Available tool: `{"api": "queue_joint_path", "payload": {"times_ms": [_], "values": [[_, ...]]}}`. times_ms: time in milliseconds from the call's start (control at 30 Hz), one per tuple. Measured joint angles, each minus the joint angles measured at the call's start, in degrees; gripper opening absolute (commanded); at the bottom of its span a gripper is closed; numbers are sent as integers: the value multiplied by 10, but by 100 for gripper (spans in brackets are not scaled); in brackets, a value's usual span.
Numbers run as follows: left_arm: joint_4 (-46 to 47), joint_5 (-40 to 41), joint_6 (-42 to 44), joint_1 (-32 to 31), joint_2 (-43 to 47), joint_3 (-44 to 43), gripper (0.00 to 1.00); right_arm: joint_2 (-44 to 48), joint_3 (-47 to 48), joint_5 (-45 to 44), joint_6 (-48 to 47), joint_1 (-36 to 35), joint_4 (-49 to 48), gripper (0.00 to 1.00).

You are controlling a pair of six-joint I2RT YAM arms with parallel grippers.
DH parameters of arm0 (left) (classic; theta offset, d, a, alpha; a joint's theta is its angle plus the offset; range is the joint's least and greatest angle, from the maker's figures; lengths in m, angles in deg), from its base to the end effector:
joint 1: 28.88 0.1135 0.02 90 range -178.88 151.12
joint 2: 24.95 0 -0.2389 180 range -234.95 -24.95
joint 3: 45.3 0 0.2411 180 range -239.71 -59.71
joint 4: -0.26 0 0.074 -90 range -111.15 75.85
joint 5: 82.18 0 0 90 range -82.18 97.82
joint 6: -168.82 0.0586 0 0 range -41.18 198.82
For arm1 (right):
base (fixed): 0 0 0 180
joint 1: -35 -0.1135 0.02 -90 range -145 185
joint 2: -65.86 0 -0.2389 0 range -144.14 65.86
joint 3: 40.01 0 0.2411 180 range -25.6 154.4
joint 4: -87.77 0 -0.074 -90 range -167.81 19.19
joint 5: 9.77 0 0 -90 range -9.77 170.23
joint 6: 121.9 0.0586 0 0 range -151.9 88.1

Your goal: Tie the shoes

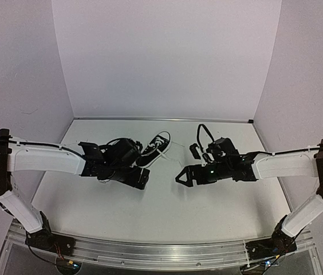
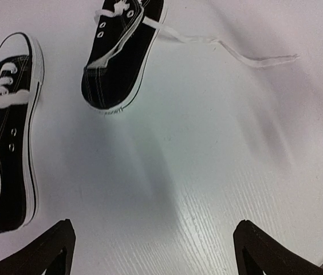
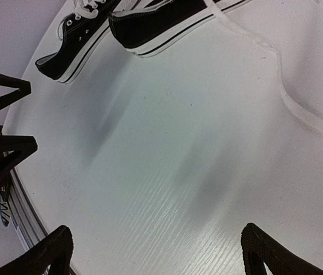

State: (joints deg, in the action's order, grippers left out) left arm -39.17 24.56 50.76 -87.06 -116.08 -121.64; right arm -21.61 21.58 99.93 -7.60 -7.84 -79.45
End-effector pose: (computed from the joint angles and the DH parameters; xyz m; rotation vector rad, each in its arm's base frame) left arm 0.1904 -0.2748 0.1852 0.5304 2.4243 -0.2807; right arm 0.2265 0.2370 0.1662 -0.5825 2.3293 0.9820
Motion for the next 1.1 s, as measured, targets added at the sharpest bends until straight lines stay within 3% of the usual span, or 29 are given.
{"api": "queue_joint_path", "payload": {"times_ms": [200, 367, 567, 867, 1100], "values": [[21, -86, 82, 115, -16, -62, 99, 1, 21, -26, -13, 57, 7, 98], [8, -130, 139, 192, -79, -156, 98, -76, 86, -34, -42, 76, 16, 96], [1, -171, 181, 202, -161, -222, 97, -165, 125, -52, -76, 91, 39, 94], [-17, -202, 205, 201, -229, -241, 94, -234, 166, -90, -113, 95, 61, 93], [-36, -202, 223, 201, -284, -298, 86, -262, 198, -111, -138, 95, 61, 80]]}}
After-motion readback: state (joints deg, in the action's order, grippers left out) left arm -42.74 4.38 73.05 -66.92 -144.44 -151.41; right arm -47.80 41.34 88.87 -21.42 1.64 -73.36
